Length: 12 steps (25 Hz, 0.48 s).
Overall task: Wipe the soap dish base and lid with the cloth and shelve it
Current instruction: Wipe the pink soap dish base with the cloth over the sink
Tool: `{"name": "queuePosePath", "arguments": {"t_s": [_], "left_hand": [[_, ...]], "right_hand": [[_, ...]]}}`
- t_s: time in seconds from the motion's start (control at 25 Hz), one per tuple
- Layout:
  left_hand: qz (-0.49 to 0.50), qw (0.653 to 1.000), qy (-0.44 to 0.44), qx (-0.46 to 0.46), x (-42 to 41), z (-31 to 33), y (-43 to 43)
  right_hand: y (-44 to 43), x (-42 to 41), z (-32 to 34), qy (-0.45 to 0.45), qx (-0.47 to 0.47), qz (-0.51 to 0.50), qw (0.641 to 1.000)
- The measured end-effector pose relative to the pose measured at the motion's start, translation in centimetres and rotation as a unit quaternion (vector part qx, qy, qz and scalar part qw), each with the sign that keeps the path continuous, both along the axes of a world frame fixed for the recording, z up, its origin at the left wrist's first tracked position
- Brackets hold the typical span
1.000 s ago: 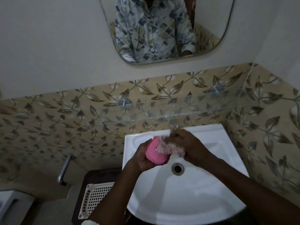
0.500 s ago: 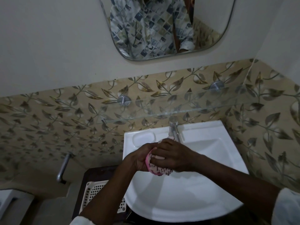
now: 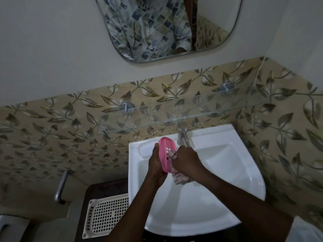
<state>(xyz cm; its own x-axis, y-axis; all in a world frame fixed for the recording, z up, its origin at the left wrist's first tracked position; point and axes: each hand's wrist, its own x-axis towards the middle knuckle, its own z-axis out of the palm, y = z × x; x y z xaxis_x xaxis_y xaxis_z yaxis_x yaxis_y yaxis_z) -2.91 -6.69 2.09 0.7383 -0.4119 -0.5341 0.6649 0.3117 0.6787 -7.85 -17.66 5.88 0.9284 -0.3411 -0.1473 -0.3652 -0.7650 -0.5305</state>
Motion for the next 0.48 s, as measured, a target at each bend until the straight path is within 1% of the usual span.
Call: {"name": "queuePosePath", "arguments": {"t_s": [0.08, 0.12, 0.2, 0.24, 0.28, 0.32, 0.36, 0.4, 0.48], "left_hand": [[0.012, 1.0, -0.011, -0.001, -0.2, -0.4, -0.2], [0.01, 1.0, -0.015, 0.012, -0.4, -0.5, -0.3], [0.009, 0.999, 0.002, 0.033, -0.8, -0.7, -0.3], [0.008, 0.999, 0.017, 0.03, -0.9, -0.7, -0.4], [0.004, 1.0, 0.025, 0.018, -0.9, -0.6, -0.4], [0.003, 1.0, 0.025, -0.002, -0.7, -0.5, -0.5], [0.004, 1.0, 0.017, -0.025, -0.6, -0.5, -0.5], [0.007, 0.999, 0.008, -0.043, -0.6, -0.4, -0.5], [0.013, 0.999, -0.001, -0.051, -0.8, -0.5, -0.2]], "right_hand": [[0.6, -0.1, 0.2, 0.013, 0.014, 0.008, 1.0], [0.4, -0.5, 0.4, 0.017, 0.011, 0.024, 1.0], [1.5, 0.1, 0.2, 0.005, 0.003, 0.037, 0.999], [2.6, 0.0, -0.1, 0.007, -0.038, 0.059, 0.998], [3.7, 0.0, 0.6, 0.007, -0.025, 0.033, 0.999], [3.6, 0.2, 0.6, -0.02, -0.04, 0.03, 0.999], [2.9, 0.9, 0.9, -0.043, 0.013, 0.006, 0.999], [1.4, 2.2, 1.4, -0.092, 0.056, 0.008, 0.994], [-0.9, 3.5, 2.5, -0.125, 0.022, -0.013, 0.992]]}}
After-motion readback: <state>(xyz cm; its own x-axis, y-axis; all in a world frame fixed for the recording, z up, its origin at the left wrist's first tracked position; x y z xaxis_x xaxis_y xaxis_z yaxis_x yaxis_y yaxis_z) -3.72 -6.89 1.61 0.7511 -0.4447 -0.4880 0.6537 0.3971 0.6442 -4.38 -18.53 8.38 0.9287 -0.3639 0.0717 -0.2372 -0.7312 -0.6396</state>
